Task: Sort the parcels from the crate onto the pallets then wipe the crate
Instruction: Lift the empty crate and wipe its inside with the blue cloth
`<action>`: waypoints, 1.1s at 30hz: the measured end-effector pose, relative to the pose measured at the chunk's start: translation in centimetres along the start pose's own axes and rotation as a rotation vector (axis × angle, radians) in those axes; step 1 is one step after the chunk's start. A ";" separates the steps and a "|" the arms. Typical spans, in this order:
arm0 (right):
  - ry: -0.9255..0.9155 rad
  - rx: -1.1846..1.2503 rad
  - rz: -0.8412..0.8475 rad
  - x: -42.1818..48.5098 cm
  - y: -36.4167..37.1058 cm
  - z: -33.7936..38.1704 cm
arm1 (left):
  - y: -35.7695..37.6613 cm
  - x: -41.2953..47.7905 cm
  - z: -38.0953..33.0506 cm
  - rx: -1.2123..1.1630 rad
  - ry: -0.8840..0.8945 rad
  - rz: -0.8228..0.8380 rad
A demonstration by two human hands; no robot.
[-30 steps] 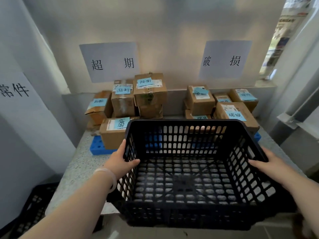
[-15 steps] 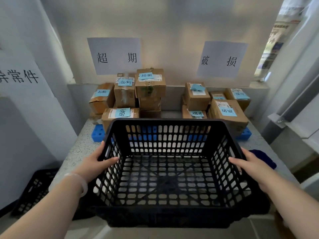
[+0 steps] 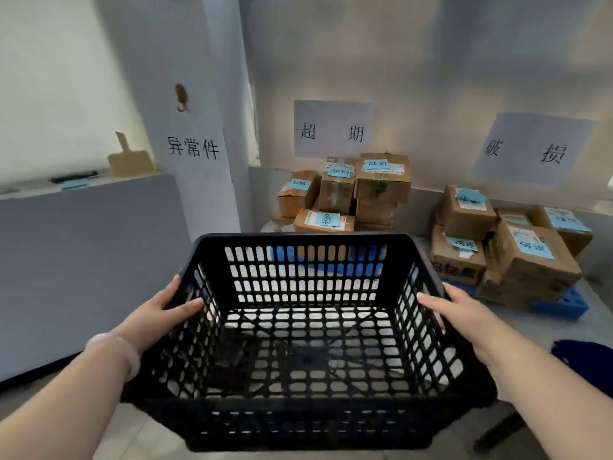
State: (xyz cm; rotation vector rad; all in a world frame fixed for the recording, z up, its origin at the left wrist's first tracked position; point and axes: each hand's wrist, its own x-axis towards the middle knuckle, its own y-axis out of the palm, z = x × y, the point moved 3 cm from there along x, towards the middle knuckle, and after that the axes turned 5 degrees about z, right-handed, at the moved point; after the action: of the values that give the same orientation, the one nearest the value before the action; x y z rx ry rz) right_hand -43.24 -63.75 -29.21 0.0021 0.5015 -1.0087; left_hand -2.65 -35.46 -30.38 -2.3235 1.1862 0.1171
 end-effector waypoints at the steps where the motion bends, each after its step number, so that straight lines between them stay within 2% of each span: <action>1: -0.012 -0.009 0.018 0.1 1.6 0.5 | -1.5 -0.3 0.5 0.014 0.008 -0.019; 6: -0.085 -0.015 0.067 0.9 10.7 3.2 | -9.7 -0.3 3.7 0.028 0.029 -0.063; 14: -0.082 0.013 0.162 2.4 29.0 7.0 | -25.7 2.0 10.4 0.040 0.024 -0.109; 19: -0.037 -0.025 0.186 3.7 37.5 7.2 | -33.1 4.0 13.5 0.071 0.010 -0.130; 33: 0.026 -0.037 0.239 12.1 50.9 12.4 | -44.0 11.9 17.8 0.068 -0.110 -0.167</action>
State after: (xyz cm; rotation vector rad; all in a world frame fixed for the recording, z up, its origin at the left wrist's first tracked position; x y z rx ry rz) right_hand 8.10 -48.76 -34.62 0.0410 0.5299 -0.7663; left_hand 41.51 -14.43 -31.11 -2.3141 0.9248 0.1408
